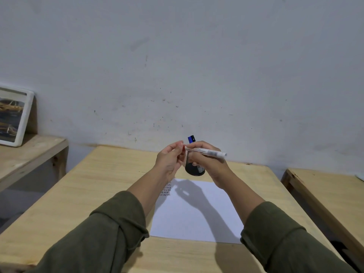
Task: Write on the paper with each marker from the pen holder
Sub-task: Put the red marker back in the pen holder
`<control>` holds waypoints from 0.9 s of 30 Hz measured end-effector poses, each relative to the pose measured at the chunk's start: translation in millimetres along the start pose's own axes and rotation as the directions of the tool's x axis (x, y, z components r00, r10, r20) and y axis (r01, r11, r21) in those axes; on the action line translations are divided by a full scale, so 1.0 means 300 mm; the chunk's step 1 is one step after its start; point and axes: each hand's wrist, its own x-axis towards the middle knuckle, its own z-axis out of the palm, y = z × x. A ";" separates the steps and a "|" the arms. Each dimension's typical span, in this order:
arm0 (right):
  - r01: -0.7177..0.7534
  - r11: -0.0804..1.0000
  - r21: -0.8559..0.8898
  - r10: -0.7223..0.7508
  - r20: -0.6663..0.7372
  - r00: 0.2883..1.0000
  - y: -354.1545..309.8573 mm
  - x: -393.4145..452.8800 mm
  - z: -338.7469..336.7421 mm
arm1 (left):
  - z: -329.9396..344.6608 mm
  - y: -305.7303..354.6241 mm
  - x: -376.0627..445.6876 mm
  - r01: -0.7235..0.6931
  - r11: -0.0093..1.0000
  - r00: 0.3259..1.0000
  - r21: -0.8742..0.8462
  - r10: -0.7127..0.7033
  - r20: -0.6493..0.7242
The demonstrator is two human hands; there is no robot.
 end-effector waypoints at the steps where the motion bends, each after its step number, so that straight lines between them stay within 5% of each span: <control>1: 0.027 0.998 -0.049 -0.025 0.051 0.998 -0.008 -0.002 -0.004 | 0.002 0.014 0.009 0.006 1.000 1.000 -0.014 -0.006 -0.003; 7: -0.063 0.985 -0.163 0.088 0.152 0.984 -0.014 0.008 -0.025 | 0.024 0.073 0.034 -0.010 0.999 0.994 0.049 0.004 0.112; 16: -0.033 0.988 -0.154 0.026 -0.046 0.999 0.029 0.064 -0.050 | 0.067 0.034 0.087 -0.091 0.980 0.988 0.176 0.066 0.142; 21: -0.021 0.974 -0.226 -0.042 -0.269 0.962 0.055 0.154 -0.101 | 0.011 -0.026 0.183 -0.154 0.697 0.965 0.700 0.259 -0.045; 27: 0.019 0.936 -0.352 -0.161 -0.379 0.911 0.064 0.297 -0.158 | 0.003 -0.079 0.261 -0.139 0.445 0.970 0.885 0.243 0.030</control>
